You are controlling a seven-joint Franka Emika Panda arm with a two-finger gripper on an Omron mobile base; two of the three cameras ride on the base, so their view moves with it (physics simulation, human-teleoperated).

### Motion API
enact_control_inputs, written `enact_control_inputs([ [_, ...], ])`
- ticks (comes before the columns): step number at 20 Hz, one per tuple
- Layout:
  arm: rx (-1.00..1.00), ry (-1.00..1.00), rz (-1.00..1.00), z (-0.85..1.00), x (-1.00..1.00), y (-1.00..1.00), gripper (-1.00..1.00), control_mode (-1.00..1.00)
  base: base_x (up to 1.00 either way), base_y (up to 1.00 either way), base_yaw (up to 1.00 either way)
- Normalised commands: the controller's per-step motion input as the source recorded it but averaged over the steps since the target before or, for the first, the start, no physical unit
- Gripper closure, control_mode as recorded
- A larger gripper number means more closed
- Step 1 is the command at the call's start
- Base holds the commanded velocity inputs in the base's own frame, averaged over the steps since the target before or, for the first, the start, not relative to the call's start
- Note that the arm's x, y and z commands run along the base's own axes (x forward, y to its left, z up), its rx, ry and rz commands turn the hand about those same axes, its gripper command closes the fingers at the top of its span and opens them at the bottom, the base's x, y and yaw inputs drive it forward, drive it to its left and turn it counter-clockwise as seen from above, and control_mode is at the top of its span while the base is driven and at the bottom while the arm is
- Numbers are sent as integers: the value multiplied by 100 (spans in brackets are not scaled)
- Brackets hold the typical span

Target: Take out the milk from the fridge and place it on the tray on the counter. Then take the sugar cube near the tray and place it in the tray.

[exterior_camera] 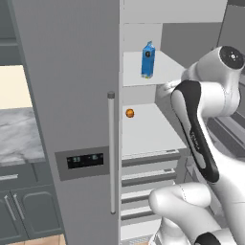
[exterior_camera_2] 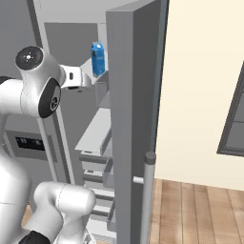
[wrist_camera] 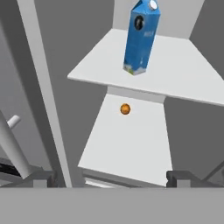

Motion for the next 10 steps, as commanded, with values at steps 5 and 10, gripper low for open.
enact_control_inputs([
  [5, 0, -3, 1, 48, 3, -4, -100, -100, 0, 0, 0],
  [10, 0, -12, 3, 26, 13, -10, -100, -100, 0, 0, 0],
])
